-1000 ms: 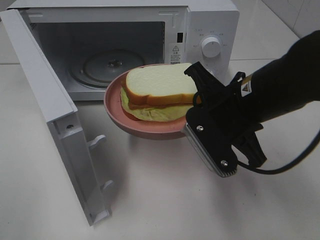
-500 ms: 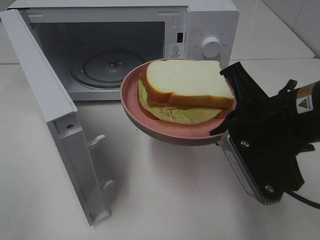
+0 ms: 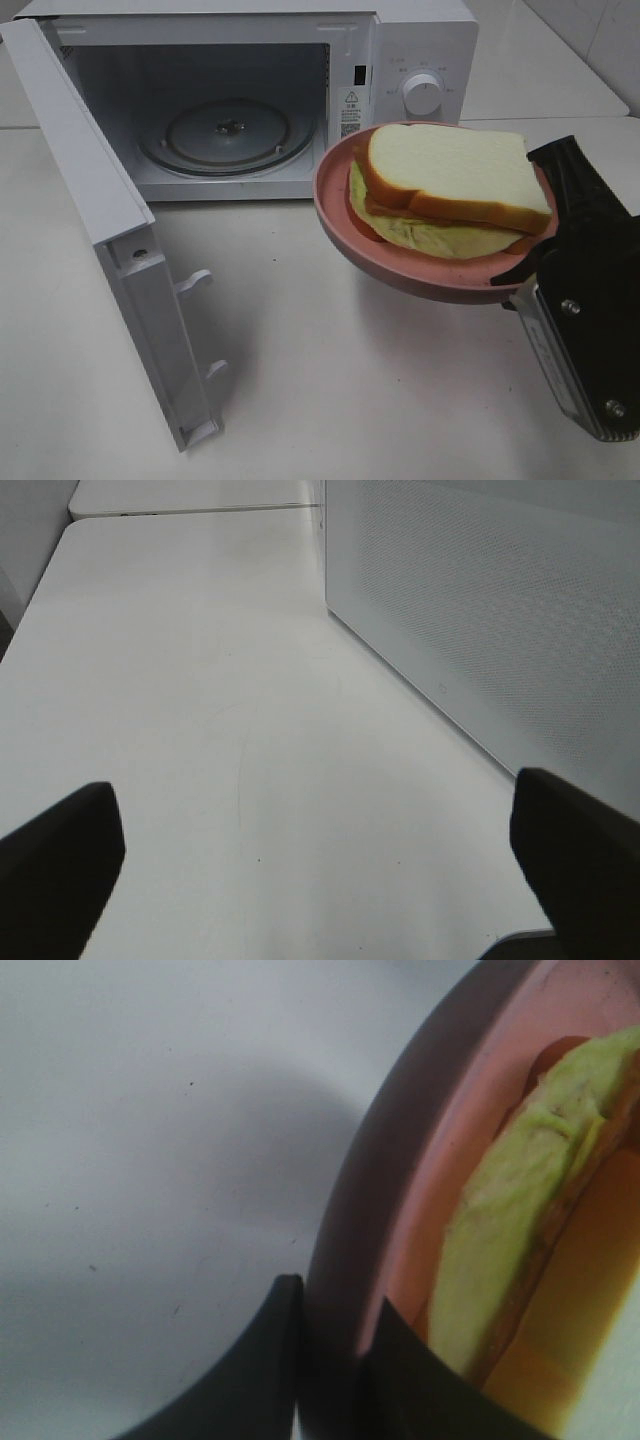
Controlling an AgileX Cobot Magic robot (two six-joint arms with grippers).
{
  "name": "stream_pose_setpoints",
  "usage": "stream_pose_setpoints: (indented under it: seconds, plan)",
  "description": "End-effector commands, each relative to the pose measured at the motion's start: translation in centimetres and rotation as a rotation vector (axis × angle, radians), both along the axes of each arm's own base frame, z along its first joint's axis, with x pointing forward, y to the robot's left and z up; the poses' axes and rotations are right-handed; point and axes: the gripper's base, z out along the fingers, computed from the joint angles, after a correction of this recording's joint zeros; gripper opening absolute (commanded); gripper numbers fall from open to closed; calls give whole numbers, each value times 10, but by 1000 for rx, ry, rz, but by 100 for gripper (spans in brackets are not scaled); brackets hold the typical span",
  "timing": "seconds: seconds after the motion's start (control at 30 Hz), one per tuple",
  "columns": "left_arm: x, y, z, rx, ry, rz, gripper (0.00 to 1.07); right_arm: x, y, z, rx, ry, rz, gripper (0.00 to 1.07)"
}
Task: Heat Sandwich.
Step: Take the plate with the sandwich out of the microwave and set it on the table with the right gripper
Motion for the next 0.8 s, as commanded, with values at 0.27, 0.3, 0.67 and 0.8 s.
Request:
stream_pose_setpoints:
  seconds: [0.27,0.3,0.67,0.8]
  plan:
    - [-2,0,0,-4,-27,4,98,5,-17,3,4,-8,-290,0]
    - [-2,0,0,-4,-27,4,98,5,-17,3,4,-8,-290,0]
    - [-2,0,0,-4,-27,4,98,4,-34,1,2,20,-589,0]
    - [-2,0,0,-4,-27,4,98,4,-40,2,-6,2,-681,0]
